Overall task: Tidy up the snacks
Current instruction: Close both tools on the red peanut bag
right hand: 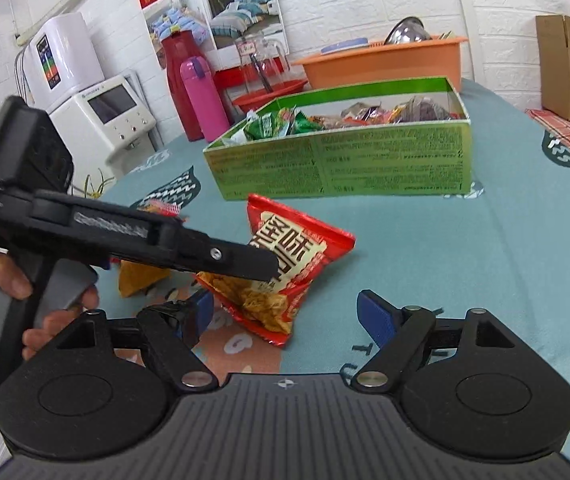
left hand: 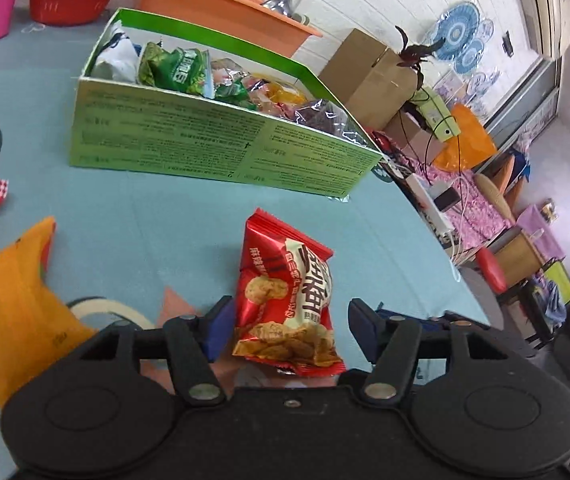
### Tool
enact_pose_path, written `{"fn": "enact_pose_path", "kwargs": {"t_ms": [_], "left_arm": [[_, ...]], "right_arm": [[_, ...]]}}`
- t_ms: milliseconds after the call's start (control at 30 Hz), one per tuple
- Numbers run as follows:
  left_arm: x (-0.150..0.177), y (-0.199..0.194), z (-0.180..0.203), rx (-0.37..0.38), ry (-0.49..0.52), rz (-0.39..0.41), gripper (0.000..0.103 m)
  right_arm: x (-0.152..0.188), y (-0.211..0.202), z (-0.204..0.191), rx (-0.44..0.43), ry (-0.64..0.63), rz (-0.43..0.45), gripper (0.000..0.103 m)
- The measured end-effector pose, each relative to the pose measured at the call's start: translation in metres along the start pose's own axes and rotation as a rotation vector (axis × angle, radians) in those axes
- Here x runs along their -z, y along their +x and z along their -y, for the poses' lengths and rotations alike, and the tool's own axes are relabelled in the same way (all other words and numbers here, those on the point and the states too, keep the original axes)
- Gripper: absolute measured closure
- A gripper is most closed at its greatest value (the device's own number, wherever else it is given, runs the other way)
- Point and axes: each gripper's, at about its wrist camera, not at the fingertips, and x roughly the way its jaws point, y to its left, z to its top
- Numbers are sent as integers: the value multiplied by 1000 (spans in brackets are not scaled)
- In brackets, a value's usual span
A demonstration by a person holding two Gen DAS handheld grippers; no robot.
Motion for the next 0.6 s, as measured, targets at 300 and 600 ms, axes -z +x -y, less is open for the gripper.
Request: {"fn": "enact_pose_path", "kwargs": {"t_ms": [300,600], "left_arm": [[1,2,-4,14,-51,-3,22],[5,3,0,-25,-32,31,27]], "right_arm": [[0,21,-9,-18,3,-27,0],[-1,25,-7,-15,-4,26,26]]}}
